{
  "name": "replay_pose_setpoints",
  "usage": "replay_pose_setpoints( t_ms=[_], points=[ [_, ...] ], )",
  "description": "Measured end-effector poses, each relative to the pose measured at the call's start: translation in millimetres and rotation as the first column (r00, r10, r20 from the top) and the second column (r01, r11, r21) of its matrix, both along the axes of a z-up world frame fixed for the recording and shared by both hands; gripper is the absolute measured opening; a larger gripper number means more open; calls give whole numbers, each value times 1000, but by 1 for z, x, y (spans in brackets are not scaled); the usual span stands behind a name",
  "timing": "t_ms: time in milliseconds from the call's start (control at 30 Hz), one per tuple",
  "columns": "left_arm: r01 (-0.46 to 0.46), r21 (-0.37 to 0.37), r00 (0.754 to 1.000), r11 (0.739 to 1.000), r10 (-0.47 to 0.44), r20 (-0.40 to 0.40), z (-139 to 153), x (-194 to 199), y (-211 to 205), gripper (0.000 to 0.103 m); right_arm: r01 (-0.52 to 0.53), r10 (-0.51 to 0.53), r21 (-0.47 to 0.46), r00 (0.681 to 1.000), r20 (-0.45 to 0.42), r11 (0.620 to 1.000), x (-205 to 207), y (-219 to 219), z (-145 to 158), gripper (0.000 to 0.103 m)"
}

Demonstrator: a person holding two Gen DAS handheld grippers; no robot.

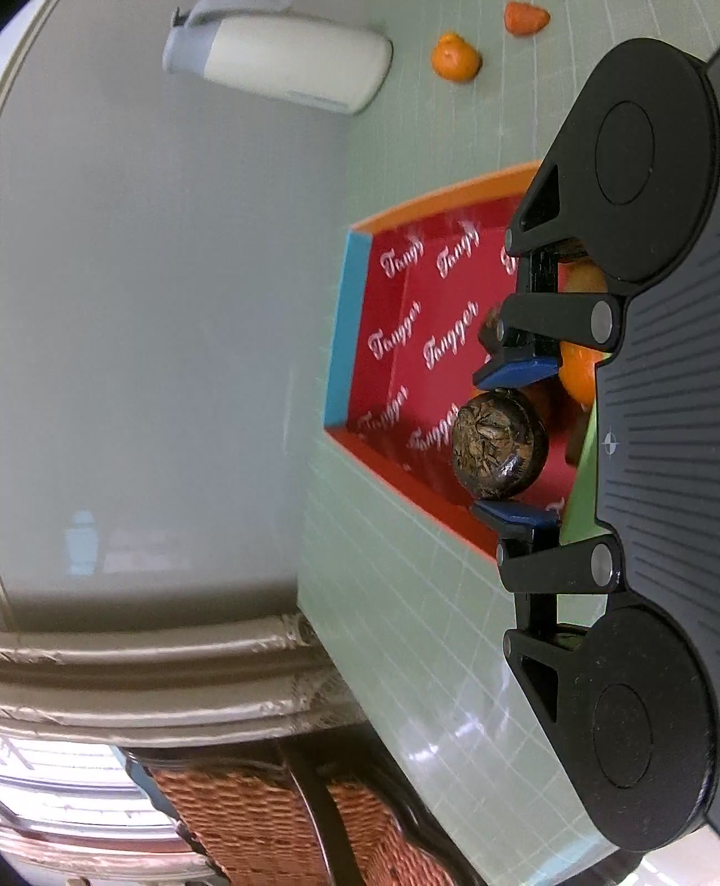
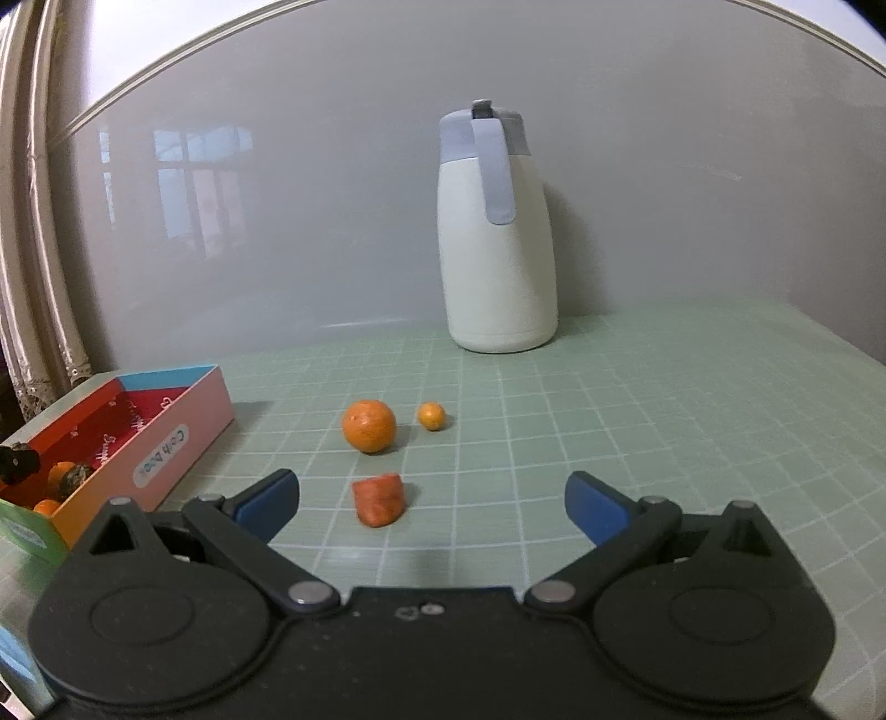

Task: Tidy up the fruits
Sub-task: 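Carry the water chestnut with the left gripper into the red box, then open the left gripper to release the water chestnut in the box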

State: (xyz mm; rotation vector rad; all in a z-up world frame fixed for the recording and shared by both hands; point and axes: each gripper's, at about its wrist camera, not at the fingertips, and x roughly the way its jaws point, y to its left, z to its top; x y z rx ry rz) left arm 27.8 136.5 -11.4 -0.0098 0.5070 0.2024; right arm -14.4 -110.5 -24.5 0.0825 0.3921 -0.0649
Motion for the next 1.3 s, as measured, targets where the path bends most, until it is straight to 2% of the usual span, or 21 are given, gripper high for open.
replay_pose_setpoints(
  t_ms=[700, 733, 767, 833, 1133, 1200, 1300],
  points=[
    [-28, 0, 999, 1000, 28, -43, -4, 9, 6, 44, -31, 31, -8, 1000, 1, 999, 6, 16, 1, 103],
    [-28, -1, 999, 1000, 28, -44, -4, 10, 6, 49, -32, 32, -9, 999, 1, 999, 6, 16, 1, 103],
    [-26, -1, 999, 1000, 26, -43, -3, 10, 6, 58, -31, 31, -10, 1000, -1, 999, 7, 17, 1, 103],
    [-15, -10, 999, 1000, 14, -37, -3, 9, 5, 63, -33, 33, -8, 999, -1, 999, 6, 16, 1, 103],
    [-14, -11, 1000, 1000, 14, -4, 5, 0, 0, 67, -36, 36, -7, 999, -5, 999, 8, 18, 1, 103],
    [-10, -15, 1000, 1000, 10, 4, 9, -3, 0, 69, -38, 38, -4, 999, -6, 999, 9, 18, 0, 103],
    [-9, -14, 1000, 1000, 9, 18, 14, -8, -2, 78, -41, 41, -9, 999, -6, 999, 9, 20, 0, 103]
  ],
)
